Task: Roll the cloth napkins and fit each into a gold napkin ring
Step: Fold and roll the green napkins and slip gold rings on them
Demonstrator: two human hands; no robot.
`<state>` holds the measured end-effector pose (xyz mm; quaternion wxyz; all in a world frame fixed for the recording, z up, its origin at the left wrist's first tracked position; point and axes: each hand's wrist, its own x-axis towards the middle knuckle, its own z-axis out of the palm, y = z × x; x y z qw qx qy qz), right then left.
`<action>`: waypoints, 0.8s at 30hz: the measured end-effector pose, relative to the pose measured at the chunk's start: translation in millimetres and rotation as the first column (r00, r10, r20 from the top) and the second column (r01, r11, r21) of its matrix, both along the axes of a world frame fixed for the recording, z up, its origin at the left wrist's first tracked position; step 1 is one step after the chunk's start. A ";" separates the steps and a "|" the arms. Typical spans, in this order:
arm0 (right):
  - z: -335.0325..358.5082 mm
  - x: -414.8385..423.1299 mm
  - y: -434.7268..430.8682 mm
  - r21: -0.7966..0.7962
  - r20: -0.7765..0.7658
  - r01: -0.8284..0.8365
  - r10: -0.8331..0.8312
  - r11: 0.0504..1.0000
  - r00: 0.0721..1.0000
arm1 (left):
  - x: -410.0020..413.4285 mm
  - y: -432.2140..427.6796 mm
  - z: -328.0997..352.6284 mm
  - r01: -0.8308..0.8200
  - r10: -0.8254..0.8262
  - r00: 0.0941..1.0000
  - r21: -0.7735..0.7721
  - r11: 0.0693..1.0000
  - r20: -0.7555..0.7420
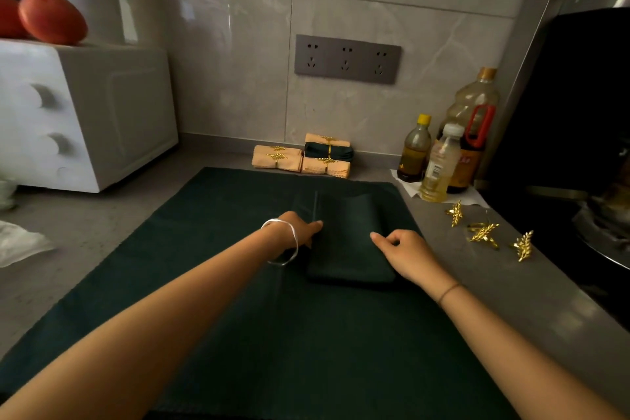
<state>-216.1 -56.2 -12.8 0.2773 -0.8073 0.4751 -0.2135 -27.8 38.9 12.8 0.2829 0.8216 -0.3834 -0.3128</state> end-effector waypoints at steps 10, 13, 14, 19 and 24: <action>-6.3 12.8 -8.5 -0.174 0.090 0.035 -0.019 0.984 0.996 | 4.1 -4.4 -3.2 -0.053 -0.010 0.981 -0.319 0.946 -0.194; -6.6 16.3 -12.1 -0.186 0.090 0.024 -0.007 0.982 0.996 | 5.2 -1.8 -7.7 -0.034 -0.011 0.995 -0.439 0.898 -0.100; -6.8 17.9 -14.2 -0.171 0.076 0.027 -0.014 0.985 0.997 | 6.7 -2.8 -9.5 -0.040 0.009 0.997 -0.441 0.897 -0.072; -8.4 24.8 -18.8 -0.128 -0.003 0.069 -0.070 0.989 0.998 | 9.6 -6.5 -16.9 -0.007 0.016 0.999 -0.320 0.947 0.027; -6.5 25.8 -19.3 -0.115 -0.029 0.093 -0.097 0.989 0.995 | 6.9 -9.1 -16.9 0.011 0.029 0.990 -0.283 0.959 0.136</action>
